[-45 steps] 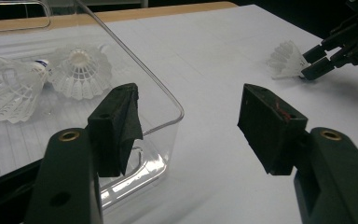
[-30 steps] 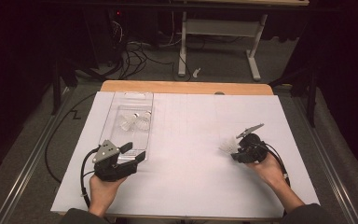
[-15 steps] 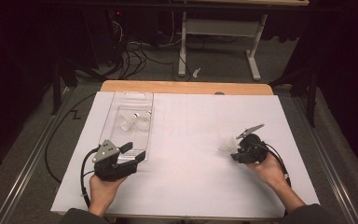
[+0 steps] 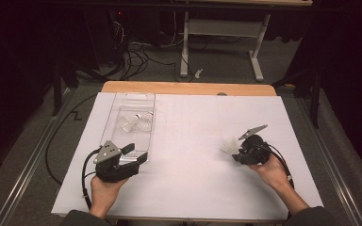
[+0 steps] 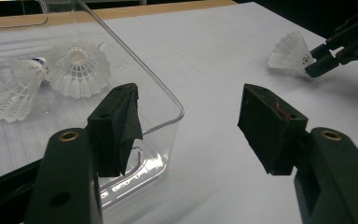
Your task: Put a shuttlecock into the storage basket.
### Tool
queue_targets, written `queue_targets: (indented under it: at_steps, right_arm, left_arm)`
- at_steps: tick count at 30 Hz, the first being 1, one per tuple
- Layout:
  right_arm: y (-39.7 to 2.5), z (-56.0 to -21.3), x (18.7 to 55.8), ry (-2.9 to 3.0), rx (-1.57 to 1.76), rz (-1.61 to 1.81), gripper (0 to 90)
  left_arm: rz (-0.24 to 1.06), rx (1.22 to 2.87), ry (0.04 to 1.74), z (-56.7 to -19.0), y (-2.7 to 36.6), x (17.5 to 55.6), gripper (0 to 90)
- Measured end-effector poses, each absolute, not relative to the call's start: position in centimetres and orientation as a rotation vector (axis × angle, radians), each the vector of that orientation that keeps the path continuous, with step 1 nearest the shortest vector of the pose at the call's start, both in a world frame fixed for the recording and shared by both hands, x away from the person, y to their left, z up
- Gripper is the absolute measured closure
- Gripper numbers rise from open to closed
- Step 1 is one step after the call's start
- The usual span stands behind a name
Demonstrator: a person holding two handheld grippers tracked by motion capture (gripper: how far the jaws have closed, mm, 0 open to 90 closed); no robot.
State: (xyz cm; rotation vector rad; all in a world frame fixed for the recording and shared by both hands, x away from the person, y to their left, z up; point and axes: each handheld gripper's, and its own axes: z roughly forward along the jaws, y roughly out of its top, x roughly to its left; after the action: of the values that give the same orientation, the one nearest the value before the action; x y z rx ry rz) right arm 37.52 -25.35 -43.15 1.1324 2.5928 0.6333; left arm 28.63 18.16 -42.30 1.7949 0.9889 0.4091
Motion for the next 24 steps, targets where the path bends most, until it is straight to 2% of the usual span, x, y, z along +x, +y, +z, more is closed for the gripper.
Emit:
queue_targets:
  at_steps: [24]
  right_arm:
    - [-23.3,-41.8,37.0,2.644,1.014,0.693,65.9]
  left_arm:
    - [0.399,1.799,0.985,-42.3,18.1,28.8,38.5]
